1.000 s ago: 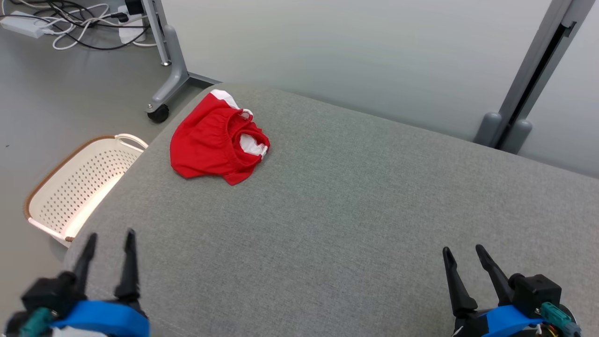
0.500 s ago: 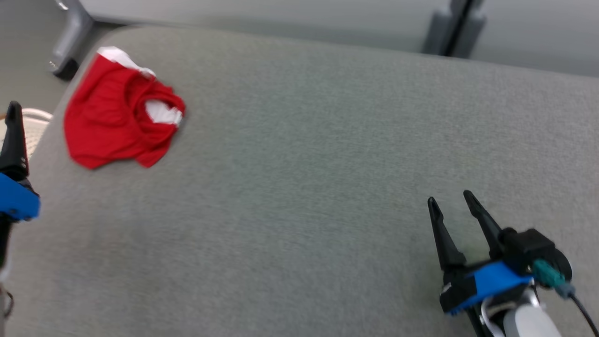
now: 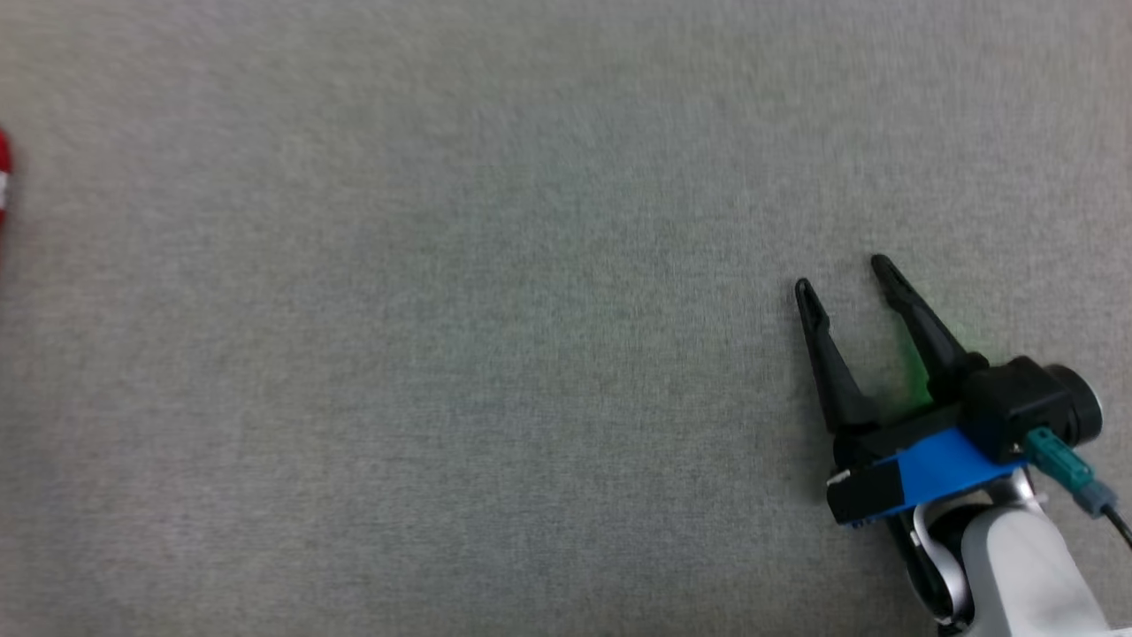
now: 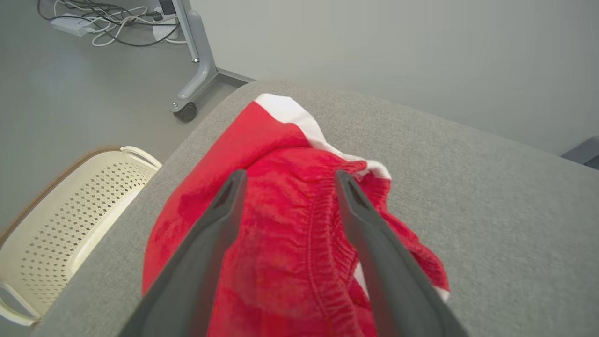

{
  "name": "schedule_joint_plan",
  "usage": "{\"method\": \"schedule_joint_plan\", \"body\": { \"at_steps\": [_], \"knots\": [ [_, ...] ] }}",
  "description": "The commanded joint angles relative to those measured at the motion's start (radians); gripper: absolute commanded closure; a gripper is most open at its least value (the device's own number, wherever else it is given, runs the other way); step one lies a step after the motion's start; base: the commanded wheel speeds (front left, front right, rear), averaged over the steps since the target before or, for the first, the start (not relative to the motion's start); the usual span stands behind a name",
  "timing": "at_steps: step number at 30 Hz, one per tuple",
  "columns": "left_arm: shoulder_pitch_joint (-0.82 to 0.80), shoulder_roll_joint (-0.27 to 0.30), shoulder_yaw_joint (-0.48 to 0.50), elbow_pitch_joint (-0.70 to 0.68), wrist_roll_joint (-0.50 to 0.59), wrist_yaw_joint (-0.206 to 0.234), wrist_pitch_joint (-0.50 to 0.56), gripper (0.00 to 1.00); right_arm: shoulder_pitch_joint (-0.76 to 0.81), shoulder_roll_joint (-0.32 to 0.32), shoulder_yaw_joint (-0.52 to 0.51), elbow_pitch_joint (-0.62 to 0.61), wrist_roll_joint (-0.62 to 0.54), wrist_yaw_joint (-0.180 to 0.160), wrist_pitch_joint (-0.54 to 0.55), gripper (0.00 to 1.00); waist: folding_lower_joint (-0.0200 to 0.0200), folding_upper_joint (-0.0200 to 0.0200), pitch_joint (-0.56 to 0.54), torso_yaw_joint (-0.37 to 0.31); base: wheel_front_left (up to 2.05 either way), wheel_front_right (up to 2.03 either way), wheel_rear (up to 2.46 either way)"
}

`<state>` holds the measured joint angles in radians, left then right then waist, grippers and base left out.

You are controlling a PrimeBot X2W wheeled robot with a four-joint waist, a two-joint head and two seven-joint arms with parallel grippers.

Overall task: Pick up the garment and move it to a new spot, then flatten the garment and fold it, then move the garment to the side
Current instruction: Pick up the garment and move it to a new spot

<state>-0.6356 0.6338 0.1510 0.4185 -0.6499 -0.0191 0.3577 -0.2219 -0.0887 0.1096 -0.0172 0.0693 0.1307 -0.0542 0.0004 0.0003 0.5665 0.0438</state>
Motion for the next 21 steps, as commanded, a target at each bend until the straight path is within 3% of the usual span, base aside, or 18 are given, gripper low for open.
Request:
{"method": "schedule_joint_plan", "body": {
  "at_steps": [1,4,8,12,13,14,21],
  "knots": [
    [-0.022,0.006,-0.008,0.030,0.006,-0.007,0.014,0.00,-0.020,-0.005,0.000,-0.014,-0.006,0.000,-0.003,0.00,-0.0004,-0.0003,0.023,-0.009,0.00,0.00,0.00],
    [-0.057,0.015,-0.021,0.094,-0.003,-0.006,0.052,0.00,-0.025,-0.003,-0.001,-0.029,0.000,0.000,-0.005,0.00,-0.0004,-0.0003,0.055,-0.028,0.00,0.00,0.00],
    [-0.081,-0.016,-0.024,0.161,-0.031,0.015,0.097,0.00,-0.025,-0.015,0.007,-0.042,-0.008,0.000,0.009,0.00,-0.0004,-0.0003,0.083,-0.040,0.00,0.00,0.00],
    [-0.060,-0.053,-0.051,0.252,-0.056,0.062,0.247,0.00,-0.018,-0.019,0.002,-0.053,-0.009,0.000,0.011,0.00,-0.0004,-0.0003,0.077,-0.041,0.00,0.00,0.00],
    [-0.058,-0.055,-0.059,0.256,-0.060,0.062,0.271,0.60,-0.016,-0.017,0.002,-0.054,-0.008,0.000,0.012,0.00,-0.0004,-0.0003,0.072,-0.040,0.00,0.00,0.00],
    [-0.059,-0.057,-0.060,0.255,-0.061,0.063,0.274,1.00,-0.014,-0.015,0.002,-0.054,-0.006,0.000,0.012,0.00,-0.0004,-0.0003,0.065,-0.039,0.00,0.00,0.00],
    [-0.094,-0.002,-0.071,0.174,-0.026,-0.021,0.148,1.00,-0.003,-0.005,0.020,-0.021,0.006,0.000,0.001,0.00,-0.0004,-0.0003,-0.032,-0.027,0.00,0.00,0.00]
  ]
}}
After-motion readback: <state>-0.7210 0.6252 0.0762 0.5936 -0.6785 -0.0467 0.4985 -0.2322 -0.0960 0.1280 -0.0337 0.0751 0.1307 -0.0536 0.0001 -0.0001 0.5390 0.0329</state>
